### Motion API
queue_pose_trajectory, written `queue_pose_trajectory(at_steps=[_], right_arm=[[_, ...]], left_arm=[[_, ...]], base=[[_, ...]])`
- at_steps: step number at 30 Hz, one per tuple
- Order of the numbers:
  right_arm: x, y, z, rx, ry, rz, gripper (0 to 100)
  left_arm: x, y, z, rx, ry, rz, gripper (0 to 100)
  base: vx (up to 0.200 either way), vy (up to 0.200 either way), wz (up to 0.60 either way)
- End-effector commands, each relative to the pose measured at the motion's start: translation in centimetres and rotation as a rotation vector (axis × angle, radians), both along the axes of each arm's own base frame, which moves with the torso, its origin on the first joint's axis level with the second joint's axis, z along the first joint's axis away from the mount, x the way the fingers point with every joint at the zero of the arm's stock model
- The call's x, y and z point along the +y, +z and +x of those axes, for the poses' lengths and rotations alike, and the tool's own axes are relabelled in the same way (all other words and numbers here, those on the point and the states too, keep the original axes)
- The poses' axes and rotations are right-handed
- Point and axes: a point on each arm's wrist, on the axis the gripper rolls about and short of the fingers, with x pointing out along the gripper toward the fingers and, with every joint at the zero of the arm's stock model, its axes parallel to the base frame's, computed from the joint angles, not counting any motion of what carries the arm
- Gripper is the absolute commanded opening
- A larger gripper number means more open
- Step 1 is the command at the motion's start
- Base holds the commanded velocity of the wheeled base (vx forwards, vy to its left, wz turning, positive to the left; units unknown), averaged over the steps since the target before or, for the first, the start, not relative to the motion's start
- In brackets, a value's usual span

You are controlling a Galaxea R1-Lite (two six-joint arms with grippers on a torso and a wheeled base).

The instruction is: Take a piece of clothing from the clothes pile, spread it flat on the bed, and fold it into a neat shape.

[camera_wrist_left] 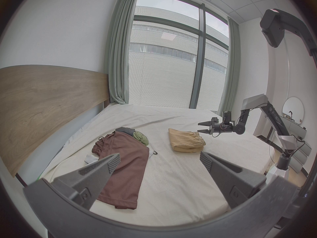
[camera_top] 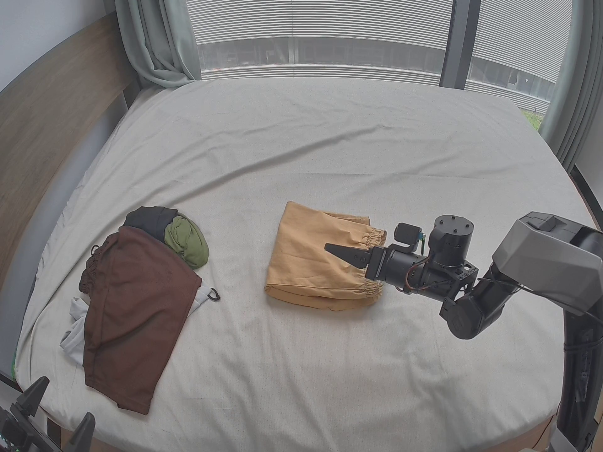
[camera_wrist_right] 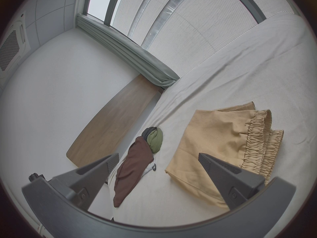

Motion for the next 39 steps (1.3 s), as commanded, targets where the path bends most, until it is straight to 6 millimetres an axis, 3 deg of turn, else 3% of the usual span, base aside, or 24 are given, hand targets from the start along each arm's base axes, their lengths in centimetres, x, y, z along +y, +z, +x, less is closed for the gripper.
queue_pose_trajectory(at_steps=[1, 4, 7, 39], right_arm=[[-0.3, -3.6, 1.3, 0.054, -0.019, -0.022, 100], [-0.3, -5.8, 1.5, 0.091, -0.022, -0.040, 100], [-0.3, -6.6, 1.5, 0.108, -0.023, -0.047, 100], [-0.9, -8.1, 1.5, 0.123, -0.039, -0.062, 100]], left_arm=[[0.0, -0.1, 0.0, 0.004, 0.000, 0.000, 100], [0.0, -0.1, 0.0, 0.004, 0.000, 0.000, 100], [0.0, -0.1, 0.0, 0.004, 0.000, 0.000, 100], [0.0, -0.1, 0.0, 0.004, 0.000, 0.000, 100]], base=[[0.000, 0.000, 0.00], [0.000, 0.000, 0.00], [0.000, 0.000, 0.00], [0.000, 0.000, 0.00]])
